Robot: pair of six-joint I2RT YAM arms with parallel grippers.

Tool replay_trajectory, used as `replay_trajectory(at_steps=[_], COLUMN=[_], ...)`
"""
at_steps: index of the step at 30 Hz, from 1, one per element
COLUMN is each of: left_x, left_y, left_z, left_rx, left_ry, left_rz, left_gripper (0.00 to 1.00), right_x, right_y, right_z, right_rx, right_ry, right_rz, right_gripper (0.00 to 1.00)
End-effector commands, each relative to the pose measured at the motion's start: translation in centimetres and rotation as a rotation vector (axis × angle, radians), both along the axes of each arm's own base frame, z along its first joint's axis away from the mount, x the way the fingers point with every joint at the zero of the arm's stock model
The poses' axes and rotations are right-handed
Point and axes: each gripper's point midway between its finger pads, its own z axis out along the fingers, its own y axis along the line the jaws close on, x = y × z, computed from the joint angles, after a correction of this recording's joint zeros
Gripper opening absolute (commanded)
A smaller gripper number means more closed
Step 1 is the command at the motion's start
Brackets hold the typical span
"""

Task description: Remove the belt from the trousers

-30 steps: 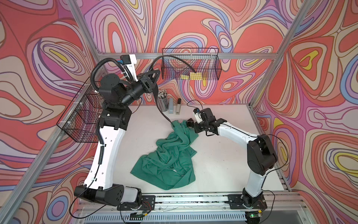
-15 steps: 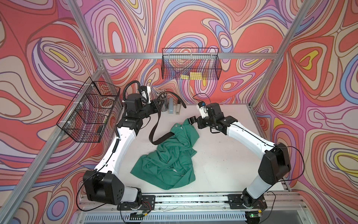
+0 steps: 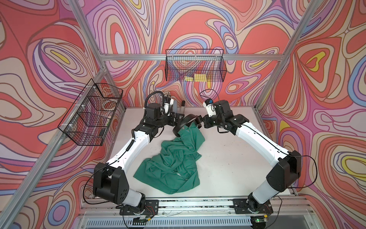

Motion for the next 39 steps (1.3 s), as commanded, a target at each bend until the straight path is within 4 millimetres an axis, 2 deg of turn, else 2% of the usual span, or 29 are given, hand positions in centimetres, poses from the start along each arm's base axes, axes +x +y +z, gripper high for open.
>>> replay_trajectory(at_steps=[1, 4, 6, 10, 14, 24, 29, 31, 36, 39], left_x=[-1.5, -2.7, -2.7, -2.8, -3.1, 0.4, 1.1, 1.2, 1.2, 1.3], left_y=[-2.9, -5.5, -6.3, -6.9, -7.8, -11.4, -12.8, -13.1, -12.5, -12.1], left_z=[0.3, -1.3, -1.3, -0.7, -1.8, -2.7, -3.2, -3.2, -1.7, -0.1], left_rx=[0.091, 0.185, 0.217, 0.204, 0.201, 0.211, 0.222, 0.228, 0.206, 0.194], left_ry=[-0.197, -0.233, -0.26, -0.318, -0.295, -0.317, -0.318, -0.303, -0.278, -0.287], left_rz=[-0.185, -0.296, -0.31, -0.306, -0.364, -0.414, -0.438, -0.443, -0.385, -0.353], left_gripper=[0.83, 0.83, 0.83, 0.82, 0.82, 0.82, 0.8, 0.7, 0.22, 0.07], right_x=[-0.1, -0.2, -0.2, -0.3, -0.3, -0.9, -1.1, -1.0, -0.7, -0.6], right_y=[0.2, 0.3, 0.2, 0.4, 0.5, 0.7, 1.0, 1.0, 0.4, -0.3], right_z=[3.2, 3.3, 3.2, 2.8, 2.8, 3.6, 3.8, 4.0, 5.6, 6.9], right_rx=[0.057, 0.054, 0.047, 0.05, 0.064, 0.075, 0.085, 0.09, 0.109, 0.125], right_ry=[-0.052, -0.049, -0.045, -0.03, -0.024, -0.026, -0.022, -0.027, -0.075, -0.121], right_rz=[0.005, 0.012, 0.013, 0.015, 0.019, 0.041, 0.057, 0.055, 0.015, -0.028], right_gripper=[0.0, 0.0, 0.0, 0.0, 0.0, 0.0, 0.0, 0.0, 0.0, 0.01])
